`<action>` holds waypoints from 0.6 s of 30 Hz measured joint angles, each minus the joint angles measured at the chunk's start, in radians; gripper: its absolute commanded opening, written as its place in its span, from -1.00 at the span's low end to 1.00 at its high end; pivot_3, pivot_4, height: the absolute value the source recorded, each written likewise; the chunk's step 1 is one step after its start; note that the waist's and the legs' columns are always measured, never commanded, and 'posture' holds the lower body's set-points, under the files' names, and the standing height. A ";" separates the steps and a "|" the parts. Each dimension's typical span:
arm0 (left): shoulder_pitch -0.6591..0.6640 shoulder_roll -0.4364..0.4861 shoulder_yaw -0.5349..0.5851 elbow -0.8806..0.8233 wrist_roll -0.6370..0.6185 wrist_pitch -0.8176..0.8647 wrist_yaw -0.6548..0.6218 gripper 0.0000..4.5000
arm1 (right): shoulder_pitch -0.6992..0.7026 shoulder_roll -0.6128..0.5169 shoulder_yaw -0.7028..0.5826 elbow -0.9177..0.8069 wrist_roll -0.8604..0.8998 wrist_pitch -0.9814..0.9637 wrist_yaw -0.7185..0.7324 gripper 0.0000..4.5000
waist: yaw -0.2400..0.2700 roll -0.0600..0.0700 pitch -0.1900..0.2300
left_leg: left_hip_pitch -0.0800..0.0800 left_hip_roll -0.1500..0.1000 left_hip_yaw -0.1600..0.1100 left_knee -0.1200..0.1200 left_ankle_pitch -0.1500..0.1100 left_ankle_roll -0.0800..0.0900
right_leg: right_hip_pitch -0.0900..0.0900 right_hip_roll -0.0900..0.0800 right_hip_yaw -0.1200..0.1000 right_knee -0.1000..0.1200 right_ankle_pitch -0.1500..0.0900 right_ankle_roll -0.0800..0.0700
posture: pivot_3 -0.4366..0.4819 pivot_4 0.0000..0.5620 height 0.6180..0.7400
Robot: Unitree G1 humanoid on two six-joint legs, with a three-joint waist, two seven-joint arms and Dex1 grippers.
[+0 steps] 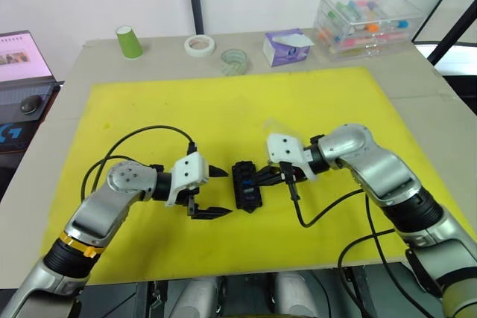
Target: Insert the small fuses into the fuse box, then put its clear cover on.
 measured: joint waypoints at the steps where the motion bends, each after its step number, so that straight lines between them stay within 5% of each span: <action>1: 0.000 0.000 0.000 0.000 0.000 0.000 0.001 0.97 | -0.003 0.000 0.002 -0.002 0.000 0.012 -0.001 -1.00 | 0.000 0.000 0.000 | 0.000 0.000 0.000 0.000 0.000 0.000 | 0.000 0.000 0.000 0.000 0.000 0.000 | -0.05 -0.47 1.00; 9: 0.002 0.000 0.000 0.000 0.000 0.000 0.003 0.97 | 0.002 -0.007 0.035 -0.014 -0.057 -0.035 -0.012 -1.00 | 0.000 -0.002 -0.005 | 0.002 0.000 0.000 0.000 0.000 0.000 | 0.002 0.000 0.000 0.000 0.000 0.000 | -0.05 -0.47 1.00; 18: 0.003 -0.004 0.000 0.000 0.002 -0.002 0.009 0.97 | -0.049 0.023 0.018 -0.034 0.020 0.144 -0.009 -1.00 | 0.000 -0.002 -0.005 | 0.001 0.000 0.000 0.000 0.000 0.000 | 0.001 0.000 0.000 0.000 0.000 0.000 | -0.05 -0.47 1.00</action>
